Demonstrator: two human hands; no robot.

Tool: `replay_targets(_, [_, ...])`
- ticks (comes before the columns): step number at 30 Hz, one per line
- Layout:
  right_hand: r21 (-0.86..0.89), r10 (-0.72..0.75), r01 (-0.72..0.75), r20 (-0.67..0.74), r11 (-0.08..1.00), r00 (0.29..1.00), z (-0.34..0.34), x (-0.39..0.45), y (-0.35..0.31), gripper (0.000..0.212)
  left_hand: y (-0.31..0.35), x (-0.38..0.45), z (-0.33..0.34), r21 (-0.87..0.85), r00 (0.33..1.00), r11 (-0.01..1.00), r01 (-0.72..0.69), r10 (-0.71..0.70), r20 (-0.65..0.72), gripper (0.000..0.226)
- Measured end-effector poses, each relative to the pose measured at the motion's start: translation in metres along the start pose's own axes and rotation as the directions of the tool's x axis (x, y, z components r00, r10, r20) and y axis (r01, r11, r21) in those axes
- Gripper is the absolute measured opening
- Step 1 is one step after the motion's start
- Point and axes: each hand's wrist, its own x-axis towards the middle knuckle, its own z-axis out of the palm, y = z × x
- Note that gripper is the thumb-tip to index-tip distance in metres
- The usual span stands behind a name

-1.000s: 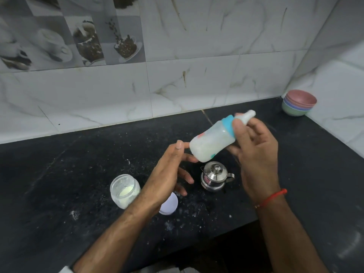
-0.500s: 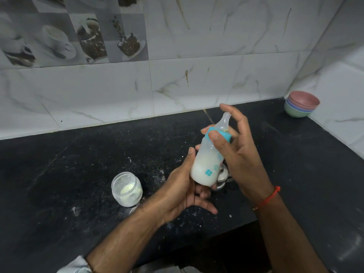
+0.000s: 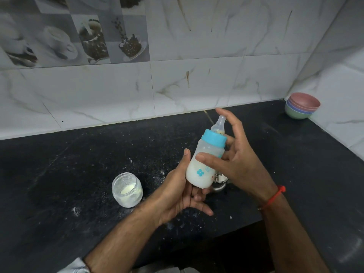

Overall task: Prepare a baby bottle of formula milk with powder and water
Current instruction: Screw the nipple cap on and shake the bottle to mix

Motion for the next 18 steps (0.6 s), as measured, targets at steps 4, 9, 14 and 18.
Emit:
replay_targets(4, [0.264, 0.007, 0.071, -0.283, 0.962, 0.959, 0.01, 0.002, 0.003, 0.079, 0.001, 0.002, -0.008, 0.05, 0.991, 0.994, -0.099, 0.103, -0.086, 0.097])
replay_targets(9, [0.906, 0.464, 0.201, -0.37, 0.374, 0.805, 0.009, 0.009, 0.027, 0.05, 0.008, -0.002, -0.032, 0.092, 0.878, 0.947, -0.309, 0.321, -0.355, 0.087])
replay_targets(14, [0.427, 0.04, 0.186, -0.468, 0.885, 0.883, 0.022, -0.004, 0.024, 0.074, 0.01, -0.006, -0.043, 0.174, 0.814, 0.92, -0.351, 0.391, -0.43, 0.073])
replay_targets(18, [0.111, -0.318, 0.364, -0.3, 0.925, 0.899, 0.03, -0.012, 0.006, 0.083, 0.006, -0.006, -0.045, 0.292, 0.774, 0.89, -0.349, 0.45, -0.446, 0.065])
